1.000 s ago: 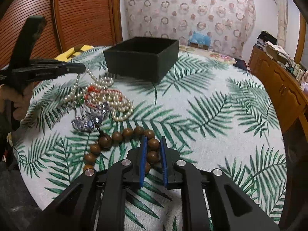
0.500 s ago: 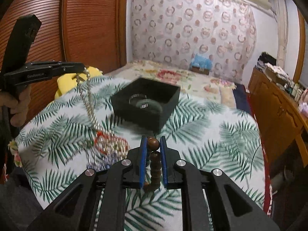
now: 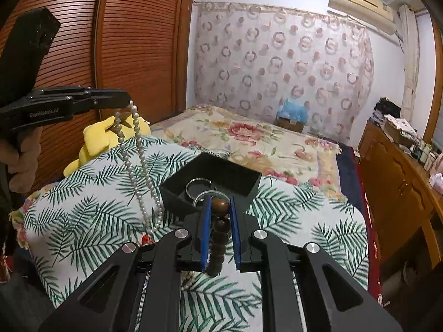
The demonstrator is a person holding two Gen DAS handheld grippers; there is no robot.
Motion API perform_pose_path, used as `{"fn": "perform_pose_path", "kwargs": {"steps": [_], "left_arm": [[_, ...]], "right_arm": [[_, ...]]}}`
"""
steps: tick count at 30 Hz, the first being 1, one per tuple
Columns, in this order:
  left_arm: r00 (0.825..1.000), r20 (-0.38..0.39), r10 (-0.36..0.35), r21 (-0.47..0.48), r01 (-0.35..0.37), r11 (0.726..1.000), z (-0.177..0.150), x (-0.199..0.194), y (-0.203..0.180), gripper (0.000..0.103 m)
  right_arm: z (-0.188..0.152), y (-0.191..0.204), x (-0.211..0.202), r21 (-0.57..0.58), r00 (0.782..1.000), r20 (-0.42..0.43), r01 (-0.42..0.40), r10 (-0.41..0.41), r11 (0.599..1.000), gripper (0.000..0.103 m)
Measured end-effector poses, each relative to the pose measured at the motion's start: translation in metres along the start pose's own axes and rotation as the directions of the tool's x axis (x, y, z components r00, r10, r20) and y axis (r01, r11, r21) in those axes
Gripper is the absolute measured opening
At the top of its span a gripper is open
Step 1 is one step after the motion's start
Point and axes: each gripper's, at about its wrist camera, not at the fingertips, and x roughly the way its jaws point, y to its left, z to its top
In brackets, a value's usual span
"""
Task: Organize jewelry
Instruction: 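Drop the pearl necklace into the box with the left tool while the right drops the bracelet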
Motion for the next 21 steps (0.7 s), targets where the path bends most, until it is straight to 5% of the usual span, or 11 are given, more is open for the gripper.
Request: {"fn": "perform_pose_path", "kwargs": {"steps": [21], "left_arm": [[0.997,0.076,0.030,0.014,-0.031,0.999,0.060,0.009,-0.002,0.007]], "right_arm": [[0.033,-0.018,0.018,0.008,0.999,0.038,0.022,-0.022,1.000,0.015]]}}
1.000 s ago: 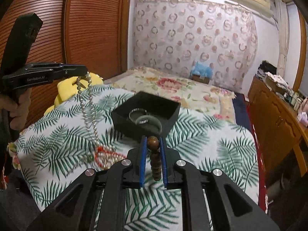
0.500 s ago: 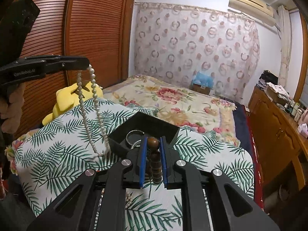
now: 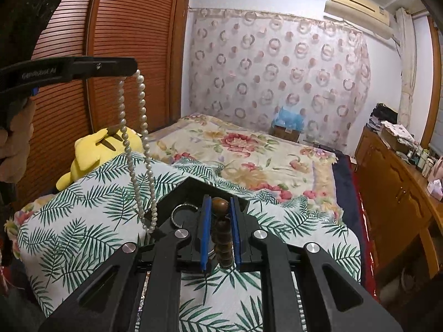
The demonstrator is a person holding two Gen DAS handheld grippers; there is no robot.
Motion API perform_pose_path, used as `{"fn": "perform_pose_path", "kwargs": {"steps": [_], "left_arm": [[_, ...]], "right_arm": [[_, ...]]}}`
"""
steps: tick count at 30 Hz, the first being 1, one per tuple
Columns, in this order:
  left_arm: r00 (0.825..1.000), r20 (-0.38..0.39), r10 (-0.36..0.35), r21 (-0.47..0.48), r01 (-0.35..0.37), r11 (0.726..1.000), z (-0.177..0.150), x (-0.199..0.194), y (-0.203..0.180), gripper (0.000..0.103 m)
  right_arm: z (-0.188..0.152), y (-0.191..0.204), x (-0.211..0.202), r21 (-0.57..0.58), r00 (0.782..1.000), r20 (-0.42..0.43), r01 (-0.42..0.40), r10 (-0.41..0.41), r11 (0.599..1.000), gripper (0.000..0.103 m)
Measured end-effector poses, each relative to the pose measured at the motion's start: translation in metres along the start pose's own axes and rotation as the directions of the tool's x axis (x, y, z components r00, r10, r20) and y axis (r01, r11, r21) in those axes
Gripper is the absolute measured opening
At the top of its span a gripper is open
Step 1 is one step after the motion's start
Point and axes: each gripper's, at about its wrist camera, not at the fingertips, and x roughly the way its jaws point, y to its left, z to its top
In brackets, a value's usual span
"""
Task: Organize jewelry
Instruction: 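Drop the pearl necklace into the box with the left tool while the right drops the bracelet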
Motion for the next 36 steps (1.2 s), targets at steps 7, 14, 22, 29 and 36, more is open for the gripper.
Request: {"fn": "perform_pose_path", "kwargs": {"steps": [7,14,22,29,36], "left_arm": [[1.000,0.014,0.002,-0.005,-0.002,1.000,0.012,0.009,-0.002,0.007],[0.999,-0.040,-0.006,-0.026,0.005,1.000,-0.007,0.028,0.005,0.007],[0.990,-0.136,-0.036,-0.083,0.025,0.996,-0.049,0.057,0.019,0.007],[0.983,-0.179,-0.046,-0.095,0.029,0.995,-0.070,0.063,0.020,0.012],[0.982,-0.184,-0.040,-0.098,0.022,0.995,-0.088,0.047,0.020,0.040]], "right_arm": [[0.007,-0.002,0.006,0.012,1.000,0.009,-0.007,0.007,1.000,0.015],[0.015,-0.014,0.019,0.042,0.998,0.038,-0.046,0.044,0.998,0.015],[0.024,-0.028,0.062,0.077,0.996,0.009,-0.087,0.087,0.993,0.015],[0.016,-0.022,0.104,0.035,0.995,-0.073,-0.072,0.075,0.997,0.016],[0.002,-0.018,0.096,0.054,0.993,-0.079,-0.085,0.089,0.995,0.031]]}}
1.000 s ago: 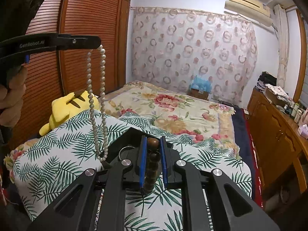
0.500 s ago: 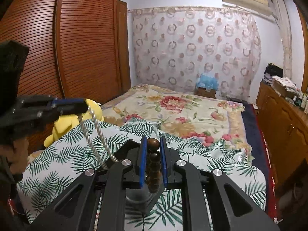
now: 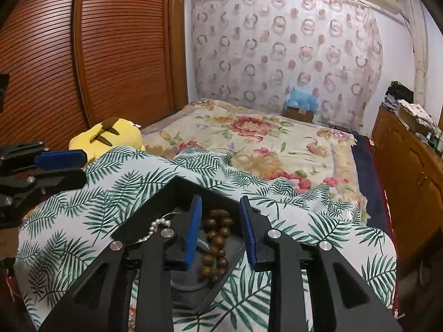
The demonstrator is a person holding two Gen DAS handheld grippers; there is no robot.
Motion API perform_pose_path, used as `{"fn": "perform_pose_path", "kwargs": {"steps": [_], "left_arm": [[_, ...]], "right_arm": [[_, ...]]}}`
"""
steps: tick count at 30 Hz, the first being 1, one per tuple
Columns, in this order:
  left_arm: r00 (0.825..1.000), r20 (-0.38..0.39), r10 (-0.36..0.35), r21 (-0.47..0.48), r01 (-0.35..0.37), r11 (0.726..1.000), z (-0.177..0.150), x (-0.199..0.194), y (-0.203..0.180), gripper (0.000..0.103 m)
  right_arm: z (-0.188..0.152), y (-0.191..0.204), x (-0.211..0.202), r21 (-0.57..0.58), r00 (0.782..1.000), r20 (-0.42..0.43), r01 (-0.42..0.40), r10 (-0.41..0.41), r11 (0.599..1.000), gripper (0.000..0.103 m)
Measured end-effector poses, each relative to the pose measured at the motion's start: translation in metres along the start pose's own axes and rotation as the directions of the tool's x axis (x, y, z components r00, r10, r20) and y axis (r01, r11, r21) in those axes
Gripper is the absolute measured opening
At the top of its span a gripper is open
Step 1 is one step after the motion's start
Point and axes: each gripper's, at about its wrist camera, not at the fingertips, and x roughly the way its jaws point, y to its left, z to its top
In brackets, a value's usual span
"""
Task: Organize jewelry
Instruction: 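Drop the pearl necklace into the box with the left tool while the right drops the bracelet, then move both open tools back to the remaining jewelry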
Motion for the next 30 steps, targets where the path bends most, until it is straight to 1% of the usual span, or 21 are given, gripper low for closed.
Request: {"fn": "perform_pose_path", "kwargs": {"steps": [1,2,4,6,11,14,16,23,25,26,27,30], "left_arm": [[1.000,-0.001,0.002,-0.002,-0.002,1.000,-0.005,-0.002,0.000,0.046],[1.000,-0.002,0.003,-0.003,-0.003,1.000,-0.007,-0.003,0.001,0.049],[1.000,-0.007,0.012,-0.004,-0.012,1.000,-0.018,-0.007,0.001,0.059],[1.000,-0.014,0.019,-0.002,-0.019,1.000,-0.026,-0.010,0.002,0.062],[0.999,-0.041,0.034,0.025,-0.033,0.999,-0.049,-0.019,0.002,0.064],[0.998,-0.050,0.041,0.023,-0.040,0.999,-0.061,-0.026,0.006,0.071],[0.998,-0.055,0.042,0.012,-0.041,0.999,-0.068,-0.031,0.010,0.077],[0.995,-0.092,0.037,-0.023,-0.039,0.999,-0.093,-0.034,0.018,0.078],[0.993,-0.109,0.035,-0.030,-0.039,0.999,-0.102,-0.034,0.017,0.078],[0.993,-0.116,0.038,-0.030,-0.041,0.999,-0.106,-0.034,0.017,0.078],[0.992,-0.122,0.043,-0.028,-0.047,0.998,-0.110,-0.034,0.017,0.078],[0.987,-0.147,0.059,-0.013,-0.062,0.998,-0.121,-0.031,0.015,0.078]], "right_arm": [[-0.003,0.002,-0.003,-0.004,1.000,-0.001,0.002,-0.002,1.000,0.031],[-0.006,0.004,-0.008,-0.006,1.000,-0.001,0.000,0.000,1.000,0.031],[-0.015,0.011,-0.018,-0.009,1.000,0.000,-0.017,0.017,1.000,0.031],[-0.027,0.020,-0.027,-0.016,1.000,-0.002,-0.020,0.020,1.000,0.031],[-0.061,0.043,-0.043,-0.022,0.997,-0.026,-0.067,0.066,0.998,0.033],[-0.080,0.052,-0.049,-0.007,0.994,-0.048,-0.100,0.100,0.995,0.033],[-0.091,0.057,-0.052,-0.011,0.993,-0.061,-0.104,0.104,0.994,0.034],[-0.117,0.066,-0.056,0.000,0.988,-0.114,-0.108,0.108,0.994,0.035],[-0.121,0.065,-0.056,0.009,0.983,-0.129,-0.129,0.130,0.992,0.039],[-0.125,0.067,-0.057,0.009,0.982,-0.134,-0.137,0.137,0.991,0.045],[-0.130,0.071,-0.058,0.011,0.979,-0.140,-0.145,0.145,0.989,0.049],[-0.138,0.075,-0.059,0.033,0.973,-0.152,-0.169,0.172,0.985,0.049]]}}
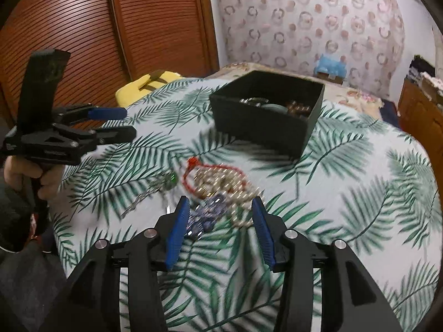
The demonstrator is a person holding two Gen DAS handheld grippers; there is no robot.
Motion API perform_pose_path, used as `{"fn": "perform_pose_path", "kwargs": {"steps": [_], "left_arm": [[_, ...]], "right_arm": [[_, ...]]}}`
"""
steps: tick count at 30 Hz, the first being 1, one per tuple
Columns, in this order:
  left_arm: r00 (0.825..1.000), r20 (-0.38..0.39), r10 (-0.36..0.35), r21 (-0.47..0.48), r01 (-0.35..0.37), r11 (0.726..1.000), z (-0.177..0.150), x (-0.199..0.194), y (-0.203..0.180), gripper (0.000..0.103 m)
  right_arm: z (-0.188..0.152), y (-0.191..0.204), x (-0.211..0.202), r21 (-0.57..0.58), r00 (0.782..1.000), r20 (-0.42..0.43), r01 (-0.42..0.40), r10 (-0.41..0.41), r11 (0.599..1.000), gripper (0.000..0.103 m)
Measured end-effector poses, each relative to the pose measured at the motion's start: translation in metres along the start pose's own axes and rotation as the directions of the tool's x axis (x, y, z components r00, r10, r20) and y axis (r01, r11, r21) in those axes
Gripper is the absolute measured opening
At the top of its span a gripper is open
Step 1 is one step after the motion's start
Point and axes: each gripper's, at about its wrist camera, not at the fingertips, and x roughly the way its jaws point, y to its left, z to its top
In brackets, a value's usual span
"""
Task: Organize jewelry
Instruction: 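Move both open tools back to the remaining jewelry, then grasp the blue crystal hair pins with the right tool while the left tool grasps the green-bead chain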
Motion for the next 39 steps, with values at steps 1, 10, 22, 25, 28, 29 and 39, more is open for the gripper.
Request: {"fn": "perform_pose_path", "kwargs": {"steps": [1,10,22,25,28,29,39], "left_arm": [[1.000,-0.008,0.001,0.000,-0.001,1.000,-0.003,0.002,0.000,0.078],[0.999,-0.047,-0.009,-0.021,0.008,1.000,-0.016,0.008,0.004,0.079],[0.996,-0.081,-0.023,-0.023,0.021,0.999,-0.023,0.017,0.002,0.079],[0.997,-0.080,-0.025,-0.021,0.023,1.000,-0.023,0.016,0.000,0.079],[0.996,-0.081,-0.027,-0.021,0.026,0.999,-0.024,0.015,-0.001,0.079],[0.996,-0.082,-0.028,-0.020,0.026,0.999,-0.024,0.016,-0.001,0.079],[0.995,-0.082,-0.050,-0.008,0.049,0.999,-0.022,0.016,-0.011,0.079]], "right_arm": [[-0.001,0.001,0.000,0.004,1.000,-0.002,-0.004,0.004,1.000,0.050],[-0.004,0.018,0.007,-0.012,0.998,-0.040,-0.041,0.041,0.999,0.064],[0.006,0.026,0.033,-0.071,0.993,-0.114,0.032,-0.040,0.997,0.069],[0.008,0.028,0.035,-0.097,0.991,-0.116,0.049,-0.060,0.994,0.068],[0.006,0.028,0.034,-0.113,0.991,-0.114,0.060,-0.073,0.992,0.059],[0.006,0.027,0.032,-0.107,0.991,-0.113,0.055,-0.067,0.993,0.059],[0.012,0.009,-0.006,-0.054,0.997,-0.028,0.065,-0.066,0.996,0.059]]}}
